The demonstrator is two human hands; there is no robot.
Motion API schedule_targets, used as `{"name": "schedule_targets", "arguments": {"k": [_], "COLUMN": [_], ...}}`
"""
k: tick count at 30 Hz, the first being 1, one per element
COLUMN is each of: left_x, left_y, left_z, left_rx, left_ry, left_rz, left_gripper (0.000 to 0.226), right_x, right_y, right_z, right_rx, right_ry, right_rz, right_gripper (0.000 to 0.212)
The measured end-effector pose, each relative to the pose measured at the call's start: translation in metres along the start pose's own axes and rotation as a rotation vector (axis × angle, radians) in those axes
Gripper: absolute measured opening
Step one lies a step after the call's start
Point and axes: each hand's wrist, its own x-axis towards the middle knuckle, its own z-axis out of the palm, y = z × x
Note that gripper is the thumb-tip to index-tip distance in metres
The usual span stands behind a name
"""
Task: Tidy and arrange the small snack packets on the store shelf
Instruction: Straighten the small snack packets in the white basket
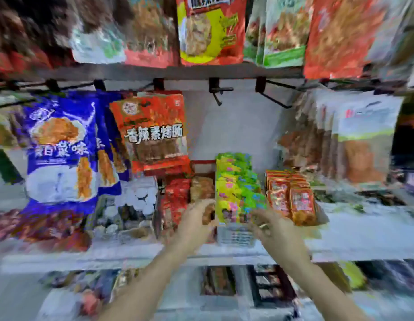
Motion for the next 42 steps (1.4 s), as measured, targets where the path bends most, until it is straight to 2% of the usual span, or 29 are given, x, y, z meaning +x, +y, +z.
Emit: {"name": "schedule_targets", "arguments": {"k": [6, 11, 18, 22, 24, 27, 29, 31, 36, 39, 42], "left_x": [0.011, 0.017, 0.026, 0.039, 0.043, 0.037, 0.027, 0.013, -0.028, -0.052, -0.077], "left_y": [0.020, 0.015, 0.013, 0.029, 0.041, 0.054, 0.056, 0.058, 0.079, 0.093, 0.107], "left_z": [0.007, 0.011, -0.002, -0.016, -0.022, -0.031, -0.035, -0.037, -0.043, -0.055, -0.066], "left_rx": [-0.020, -0.061, -0.105, -0.166, -0.307, -0.543, -0.454, -0.401, -0.465, -0.469, -0.511], "left_ry": [0.021, 0.049, 0.005, 0.015, 0.021, -0.060, -0.122, -0.167, -0.199, -0.216, -0.243], "left_rz": [-0.062, -0.036, -0.027, 0.028, 0.001, -0.153, -0.180, -0.163, -0.178, -0.191, -0.245], "left_gripper": [0.033, 0.016, 0.008, 0.008, 0.010, 0.037, 0.037, 0.026, 0.020, 0.022, 0.022], "right_x": [0.004, 0.016, 0.037, 0.057, 0.066, 0.075, 0.079, 0.079, 0.053, 0.030, 0.010], "right_y": [-0.011, -0.011, -0.018, -0.031, -0.043, -0.063, -0.072, -0.075, -0.076, -0.080, -0.089], "right_z": [0.011, 0.026, 0.026, 0.004, -0.011, -0.043, -0.069, -0.093, -0.119, -0.123, -0.124], "right_rx": [0.111, 0.205, 0.170, 0.265, 0.310, 0.375, 0.421, 0.512, 0.659, 0.772, 0.823], "right_ry": [-0.047, 0.035, 0.080, 0.099, 0.091, 0.162, 0.268, 0.327, 0.295, 0.254, 0.227], "right_rz": [0.037, 0.078, 0.006, 0.007, -0.012, -0.031, -0.021, 0.041, 0.169, 0.208, 0.212], "right_gripper": [0.030, 0.037, 0.020, 0.010, 0.008, 0.017, 0.025, 0.023, 0.014, 0.024, 0.021]}}
